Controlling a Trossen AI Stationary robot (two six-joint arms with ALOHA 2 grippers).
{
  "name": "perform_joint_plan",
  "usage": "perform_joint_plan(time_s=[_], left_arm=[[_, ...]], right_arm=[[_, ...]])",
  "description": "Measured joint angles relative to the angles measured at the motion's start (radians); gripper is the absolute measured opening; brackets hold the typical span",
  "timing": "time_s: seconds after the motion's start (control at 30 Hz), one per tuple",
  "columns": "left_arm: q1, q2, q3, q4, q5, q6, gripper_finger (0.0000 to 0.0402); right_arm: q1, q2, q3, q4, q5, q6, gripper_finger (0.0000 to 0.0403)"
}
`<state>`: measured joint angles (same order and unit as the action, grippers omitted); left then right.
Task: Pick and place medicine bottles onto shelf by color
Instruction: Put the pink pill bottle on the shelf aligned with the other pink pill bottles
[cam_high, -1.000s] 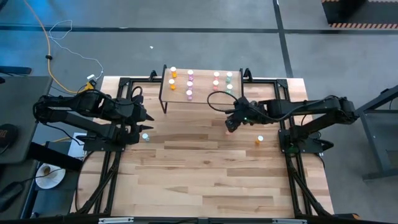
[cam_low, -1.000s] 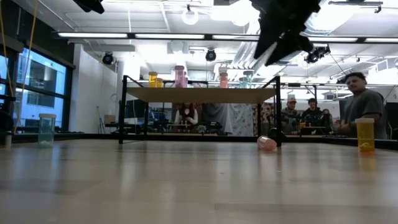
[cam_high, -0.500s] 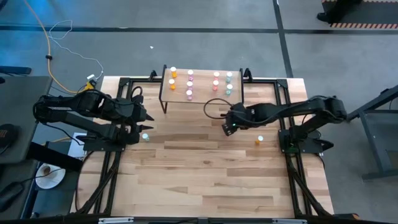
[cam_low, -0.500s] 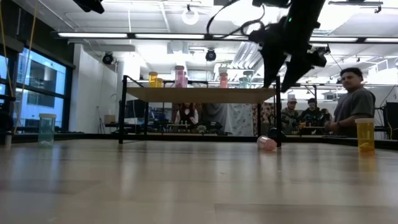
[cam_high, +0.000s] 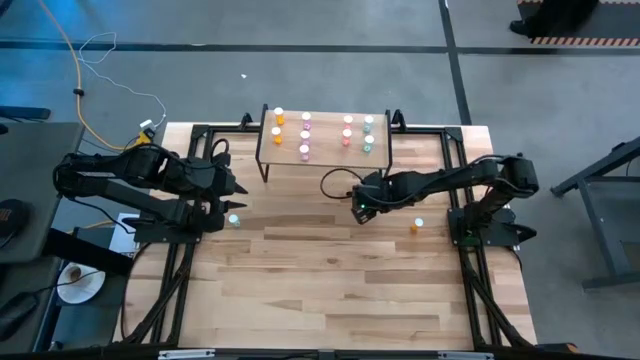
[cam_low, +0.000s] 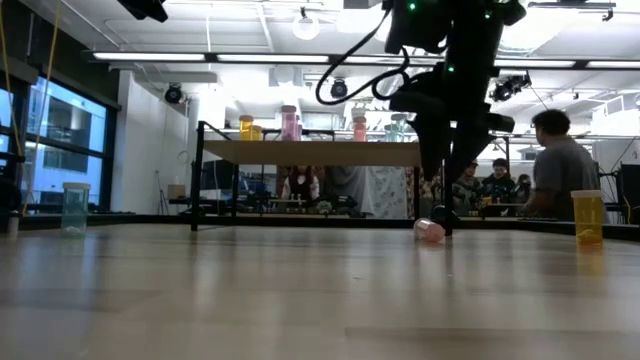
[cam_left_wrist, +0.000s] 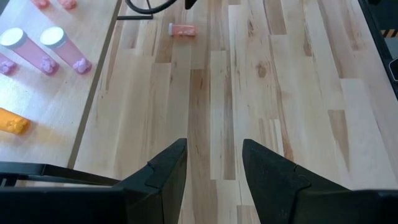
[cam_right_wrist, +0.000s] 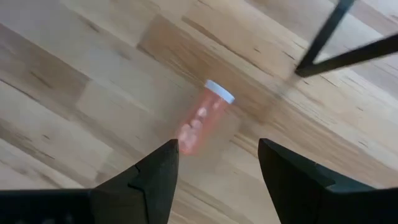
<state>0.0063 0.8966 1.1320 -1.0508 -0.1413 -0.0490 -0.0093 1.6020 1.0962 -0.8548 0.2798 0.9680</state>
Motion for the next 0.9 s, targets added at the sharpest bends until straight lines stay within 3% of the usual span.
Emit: perform_joint_plan(time_s=[0.27, 0.4, 0.6, 0.9], left_arm=[[0.0, 0.0, 0.0, 0.0, 0.0, 0.0, 0.0147], [0.0, 0.0, 0.0, 0.0, 0.0, 0.0, 0.0147], [0.0, 0.0, 0.0, 0.0, 0.0, 0.0, 0.0147], [0.0, 0.0, 0.0, 0.0, 0.0, 0.0, 0.0147]], right_arm=[[0.032, -0.025, -0.084, -0.026, 0.006, 0.036, 0.0211], [0.039, -0.075, -0.165, 0.075, -0.008, 0.09, 0.0211], [0.03, -0.122, -0.193, 0.289, -0.003, 0.033, 0.0211], [-0.042, -0.098, -0.195, 0.348, -0.018, 0.026, 0.0211]])
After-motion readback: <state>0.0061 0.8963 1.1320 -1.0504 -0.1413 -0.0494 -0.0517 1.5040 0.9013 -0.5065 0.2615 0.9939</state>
